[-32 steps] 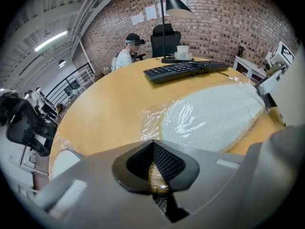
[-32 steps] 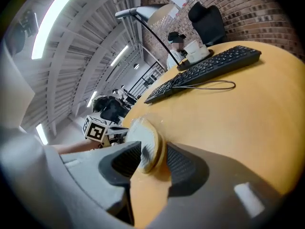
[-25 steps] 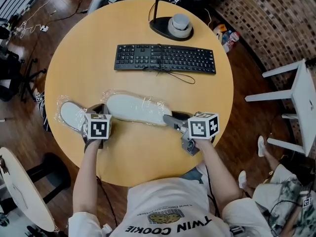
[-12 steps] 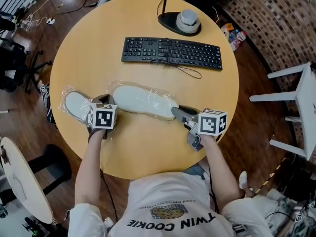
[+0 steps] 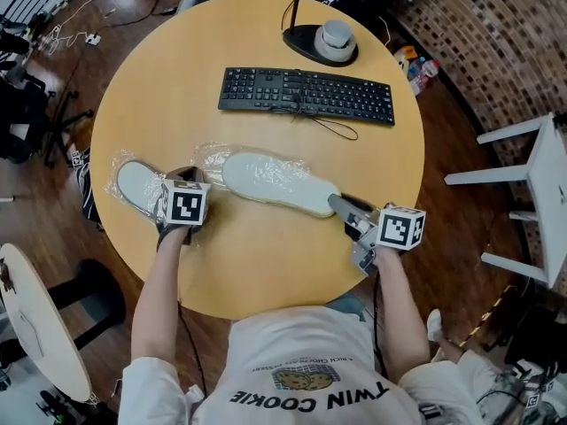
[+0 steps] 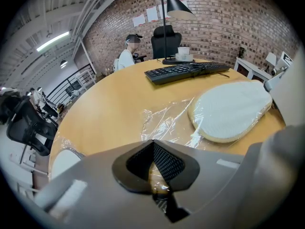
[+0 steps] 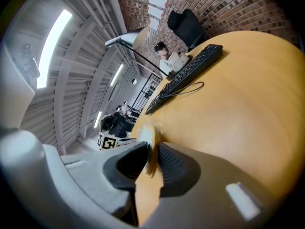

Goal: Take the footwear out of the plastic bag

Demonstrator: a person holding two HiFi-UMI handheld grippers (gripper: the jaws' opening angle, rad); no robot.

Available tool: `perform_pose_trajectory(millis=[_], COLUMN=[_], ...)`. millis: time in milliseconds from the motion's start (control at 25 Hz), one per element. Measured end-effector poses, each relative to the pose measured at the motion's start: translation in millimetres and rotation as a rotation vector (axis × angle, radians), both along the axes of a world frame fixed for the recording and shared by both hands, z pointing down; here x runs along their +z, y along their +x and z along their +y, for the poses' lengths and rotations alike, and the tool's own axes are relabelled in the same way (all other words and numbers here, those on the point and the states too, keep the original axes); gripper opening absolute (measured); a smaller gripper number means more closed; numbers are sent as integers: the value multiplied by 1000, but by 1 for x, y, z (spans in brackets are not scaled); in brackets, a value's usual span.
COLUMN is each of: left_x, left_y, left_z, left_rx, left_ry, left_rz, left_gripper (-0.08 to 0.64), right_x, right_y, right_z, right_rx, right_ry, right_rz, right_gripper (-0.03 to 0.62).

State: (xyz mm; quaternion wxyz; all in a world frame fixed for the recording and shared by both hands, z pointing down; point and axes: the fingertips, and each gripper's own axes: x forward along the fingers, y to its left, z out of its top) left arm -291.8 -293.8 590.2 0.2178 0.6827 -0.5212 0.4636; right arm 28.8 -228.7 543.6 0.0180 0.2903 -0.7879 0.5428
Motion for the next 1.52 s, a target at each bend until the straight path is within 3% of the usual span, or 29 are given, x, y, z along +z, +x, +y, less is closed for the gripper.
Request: perform_pose_trajectory(millis=[1520], left_x=[-1], left_y=[4], left_z=[1], left_rx=[-12], left_ry=[20], left_rz=[-7], left_gripper=[5], right_x=[-30], right_y=[105], right_z=[32], right_rx=[82], right_ry=[-4], right_rz=[-72], right_gripper=[63])
